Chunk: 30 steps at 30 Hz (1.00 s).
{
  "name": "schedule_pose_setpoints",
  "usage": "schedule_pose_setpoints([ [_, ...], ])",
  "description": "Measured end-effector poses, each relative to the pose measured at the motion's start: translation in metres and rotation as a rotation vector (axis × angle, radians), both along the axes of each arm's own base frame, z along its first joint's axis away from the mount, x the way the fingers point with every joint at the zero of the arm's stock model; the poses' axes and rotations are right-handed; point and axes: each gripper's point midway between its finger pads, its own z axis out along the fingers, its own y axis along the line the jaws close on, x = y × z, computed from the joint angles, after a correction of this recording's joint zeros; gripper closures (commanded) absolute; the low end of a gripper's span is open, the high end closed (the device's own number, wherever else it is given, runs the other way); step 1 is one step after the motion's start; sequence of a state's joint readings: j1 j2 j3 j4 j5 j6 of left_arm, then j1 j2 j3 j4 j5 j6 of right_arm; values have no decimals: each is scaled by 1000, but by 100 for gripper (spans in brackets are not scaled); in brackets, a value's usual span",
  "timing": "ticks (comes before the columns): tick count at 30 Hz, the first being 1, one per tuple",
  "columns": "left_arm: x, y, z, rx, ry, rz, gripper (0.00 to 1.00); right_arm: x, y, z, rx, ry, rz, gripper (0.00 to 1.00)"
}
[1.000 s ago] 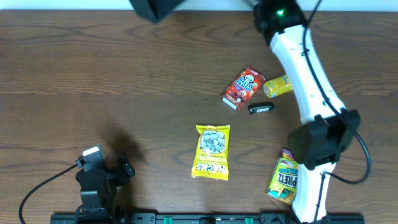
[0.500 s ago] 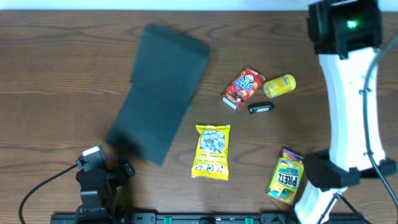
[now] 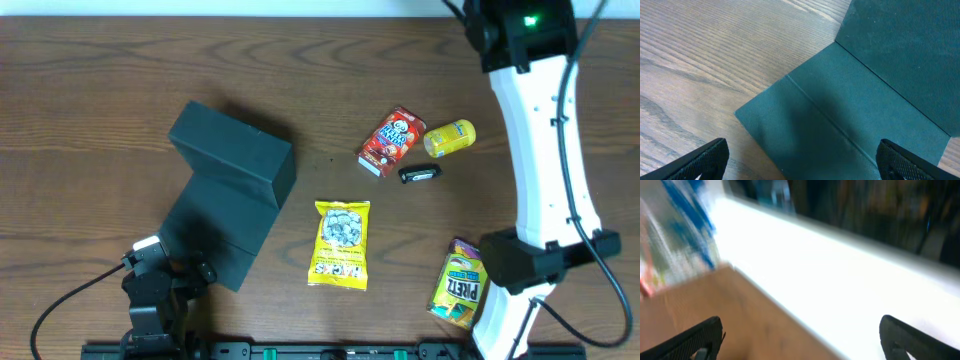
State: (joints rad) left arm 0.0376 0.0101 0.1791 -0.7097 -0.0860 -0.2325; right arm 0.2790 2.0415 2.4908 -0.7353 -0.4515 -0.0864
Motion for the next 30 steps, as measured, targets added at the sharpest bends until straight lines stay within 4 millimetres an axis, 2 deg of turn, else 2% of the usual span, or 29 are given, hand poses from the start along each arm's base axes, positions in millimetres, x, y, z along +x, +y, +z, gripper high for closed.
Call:
schedule_pose_setpoints([
  [3,0,0,0,0,0,0,5,15,0,-69,-64,175,-21,1],
  [7,0,0,0,0,0,0,5,30,1,-190,-155,445,-35,1],
  [10,0,0,0,0,0,0,5,27,-1,-278,-219,630,-43,1],
  [11,0,0,0,0,0,0,5,25,-2,-297,-234,672,-43,1],
  [13,0,0,0,0,0,0,5,21,-3,-318,-250,716,-45,1],
  [15,0,0,0,0,0,0,5,20,-4,-323,-255,727,-46,1],
  [21,0,0,0,0,0,0,5,13,-1,-321,-242,751,-21,1],
  [24,0,0,0,0,0,0,5,3,2,-311,-241,752,30,1],
  [26,0,0,0,0,0,0,5,-14,1,-289,-267,733,81,1],
  [30,0,0,0,0,0,0,5,-54,-6,-197,-279,583,153,1],
])
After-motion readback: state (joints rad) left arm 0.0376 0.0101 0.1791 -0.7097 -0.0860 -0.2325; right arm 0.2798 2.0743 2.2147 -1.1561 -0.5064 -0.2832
